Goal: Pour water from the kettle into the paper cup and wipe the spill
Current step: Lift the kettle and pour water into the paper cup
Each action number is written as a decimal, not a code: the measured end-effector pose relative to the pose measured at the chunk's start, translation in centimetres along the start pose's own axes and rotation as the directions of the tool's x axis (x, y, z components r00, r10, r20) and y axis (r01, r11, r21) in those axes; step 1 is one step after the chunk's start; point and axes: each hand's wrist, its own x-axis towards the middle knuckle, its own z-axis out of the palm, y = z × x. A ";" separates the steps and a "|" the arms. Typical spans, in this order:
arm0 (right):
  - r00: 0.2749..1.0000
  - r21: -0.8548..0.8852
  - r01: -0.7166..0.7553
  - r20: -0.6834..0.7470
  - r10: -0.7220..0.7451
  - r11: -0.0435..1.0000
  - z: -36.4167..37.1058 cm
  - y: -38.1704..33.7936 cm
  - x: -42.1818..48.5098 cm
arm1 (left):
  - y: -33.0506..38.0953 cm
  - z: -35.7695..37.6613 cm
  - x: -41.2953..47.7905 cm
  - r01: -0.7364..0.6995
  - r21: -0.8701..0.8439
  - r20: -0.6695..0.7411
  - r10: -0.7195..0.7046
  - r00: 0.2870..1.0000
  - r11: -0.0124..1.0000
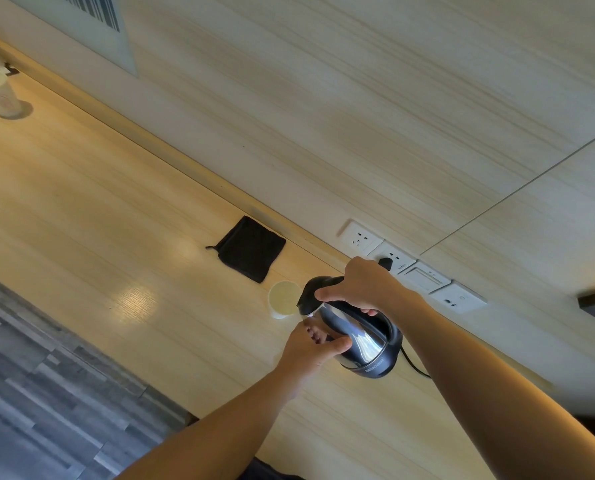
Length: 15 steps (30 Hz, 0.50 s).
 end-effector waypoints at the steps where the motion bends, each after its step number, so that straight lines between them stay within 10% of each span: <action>1: 1.000 0.000 -0.003 0.002 0.003 1.000 0.0 0.0 0.0 | 0.0 0.0 0.0 0.007 -0.003 0.000 -0.007 1.000 1.000; 15: 1.000 0.003 -0.019 -0.001 0.019 1.000 -0.2 -0.4 -0.3 | 0.3 -0.1 -0.2 0.020 -0.002 0.029 -0.020 0.999 1.000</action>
